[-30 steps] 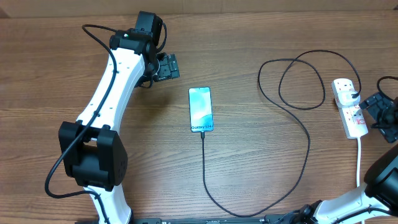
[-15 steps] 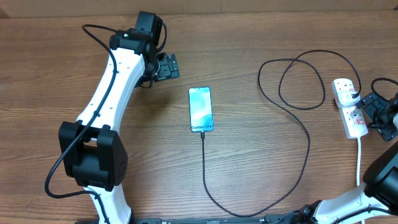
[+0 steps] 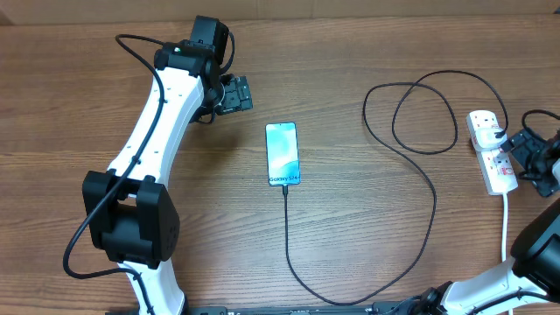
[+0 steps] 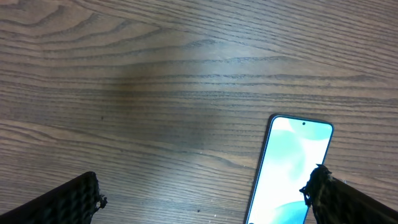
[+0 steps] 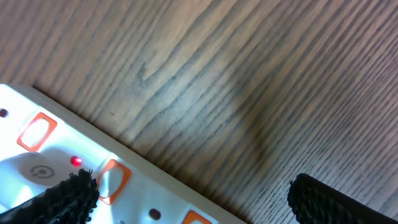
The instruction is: Plug charger to phone and switch on socket
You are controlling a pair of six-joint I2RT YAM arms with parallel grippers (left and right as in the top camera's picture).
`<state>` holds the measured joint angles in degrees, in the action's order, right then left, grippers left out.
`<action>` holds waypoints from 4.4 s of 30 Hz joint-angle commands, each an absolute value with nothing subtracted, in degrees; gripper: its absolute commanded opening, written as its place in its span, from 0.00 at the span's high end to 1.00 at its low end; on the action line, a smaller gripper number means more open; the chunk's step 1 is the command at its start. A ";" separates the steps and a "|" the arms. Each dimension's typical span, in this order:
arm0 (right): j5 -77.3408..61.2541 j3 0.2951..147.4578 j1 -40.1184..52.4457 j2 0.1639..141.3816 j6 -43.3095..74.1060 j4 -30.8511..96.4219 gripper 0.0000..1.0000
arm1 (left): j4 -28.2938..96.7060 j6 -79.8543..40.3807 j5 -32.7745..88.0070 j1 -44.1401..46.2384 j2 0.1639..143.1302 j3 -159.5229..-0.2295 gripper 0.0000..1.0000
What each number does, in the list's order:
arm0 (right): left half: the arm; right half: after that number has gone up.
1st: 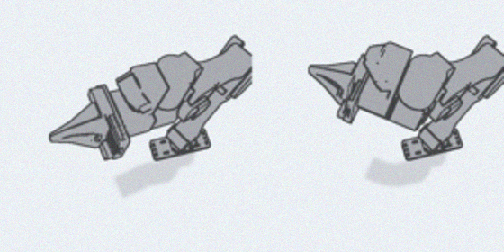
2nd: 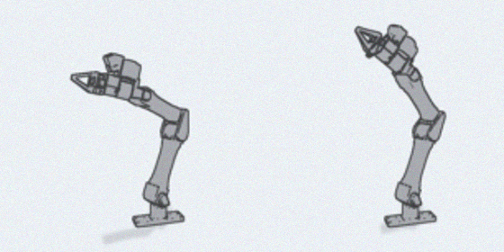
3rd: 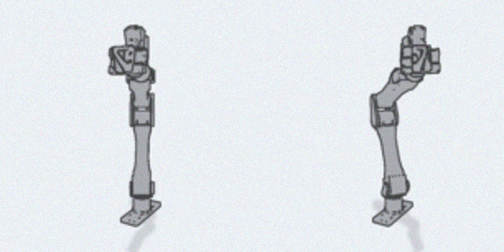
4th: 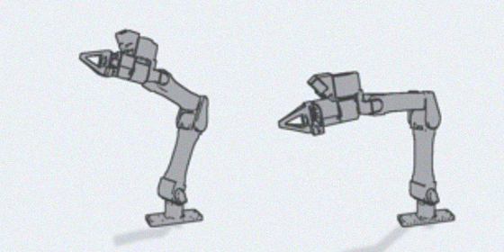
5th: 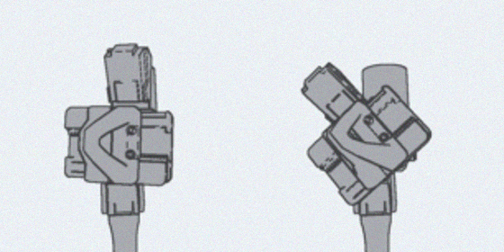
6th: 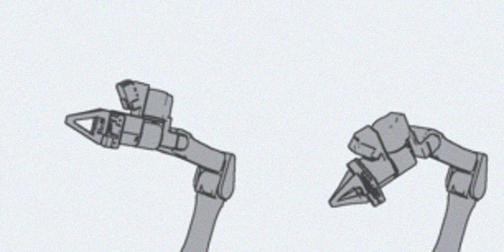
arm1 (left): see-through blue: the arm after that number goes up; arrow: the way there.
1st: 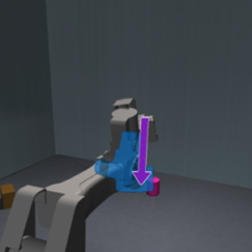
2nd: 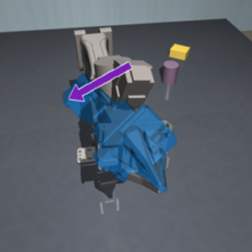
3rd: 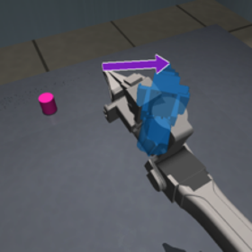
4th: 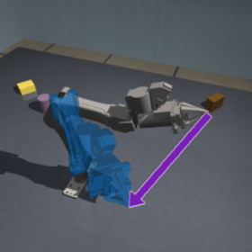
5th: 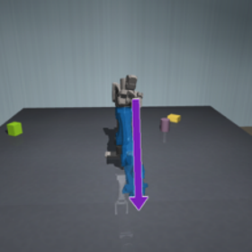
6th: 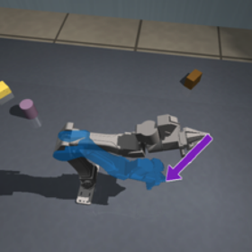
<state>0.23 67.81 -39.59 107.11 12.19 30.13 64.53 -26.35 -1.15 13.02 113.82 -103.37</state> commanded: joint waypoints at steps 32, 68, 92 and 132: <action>-1.61 64.18 -38.63 106.41 11.42 30.46 0.01 | 64.45 -25.28 -1.89 13.15 113.14 -103.66 0.00; -7.57 68.38 -24.77 98.17 9.47 54.57 0.44 | 64.47 -25.28 -1.91 13.15 113.14 -103.66 0.00; -6.52 67.88 -17.96 98.17 8.49 53.87 0.00 | 64.45 -25.28 -1.89 13.15 113.14 -103.66 0.00; -6.50 67.88 -17.96 98.17 8.49 53.87 0.00 | 64.47 -25.28 -1.89 13.15 113.14 -103.66 0.01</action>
<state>-6.98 68.18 -18.17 99.04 9.19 54.04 64.53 -26.35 -1.15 13.02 113.82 -103.37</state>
